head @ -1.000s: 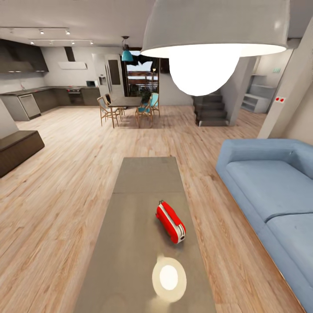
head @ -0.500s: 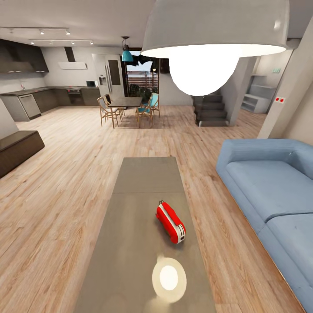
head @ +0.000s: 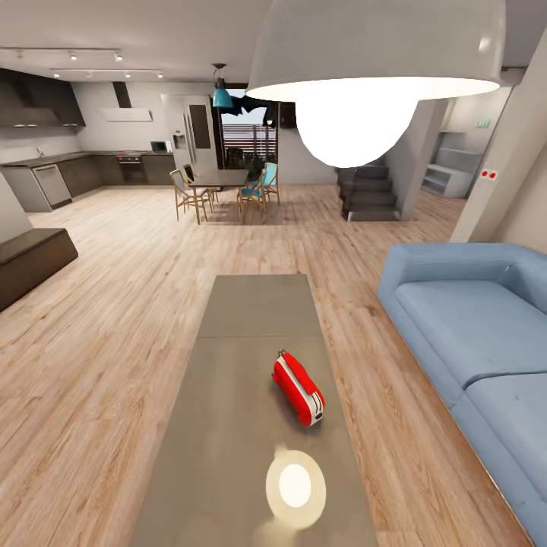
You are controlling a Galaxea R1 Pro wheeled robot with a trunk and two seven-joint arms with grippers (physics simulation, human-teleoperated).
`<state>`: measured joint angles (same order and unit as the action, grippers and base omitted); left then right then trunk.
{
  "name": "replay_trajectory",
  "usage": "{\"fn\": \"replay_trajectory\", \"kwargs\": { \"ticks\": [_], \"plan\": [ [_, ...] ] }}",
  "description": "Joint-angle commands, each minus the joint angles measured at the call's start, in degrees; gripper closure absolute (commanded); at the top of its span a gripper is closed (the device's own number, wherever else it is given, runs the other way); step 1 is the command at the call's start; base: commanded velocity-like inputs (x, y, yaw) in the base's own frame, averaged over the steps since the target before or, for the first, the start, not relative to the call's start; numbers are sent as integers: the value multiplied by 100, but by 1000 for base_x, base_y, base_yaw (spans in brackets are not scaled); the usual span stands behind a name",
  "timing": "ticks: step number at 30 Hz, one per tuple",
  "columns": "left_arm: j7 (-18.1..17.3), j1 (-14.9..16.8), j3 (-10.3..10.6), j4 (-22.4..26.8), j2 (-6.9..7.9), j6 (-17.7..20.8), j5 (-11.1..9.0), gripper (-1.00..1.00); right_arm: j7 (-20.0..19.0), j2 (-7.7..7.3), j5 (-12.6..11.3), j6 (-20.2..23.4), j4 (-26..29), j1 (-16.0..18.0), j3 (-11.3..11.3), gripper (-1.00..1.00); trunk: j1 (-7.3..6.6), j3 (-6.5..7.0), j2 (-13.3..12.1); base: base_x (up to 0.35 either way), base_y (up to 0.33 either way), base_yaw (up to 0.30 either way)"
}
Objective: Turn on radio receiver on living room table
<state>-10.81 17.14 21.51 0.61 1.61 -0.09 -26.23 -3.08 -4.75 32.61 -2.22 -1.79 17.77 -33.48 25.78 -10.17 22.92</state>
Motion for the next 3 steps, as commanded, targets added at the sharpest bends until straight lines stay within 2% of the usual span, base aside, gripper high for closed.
{"fn": "replay_trajectory", "kwargs": {
  "ticks": [1, 3],
  "plan": [
    [0, 0, 1, 0, 1, 0, -1, 100, 0, 0, 0, -1, 1, 0, 0, -100, 0, 0, 0, 0, 0, 0],
    [0, 0, 0, 0, 4, 0, 0, 100, 0, 0, 0, -4, 2, 1, 0, -100, 0, 0, 0, 0, 0, 0]
  ]
}}
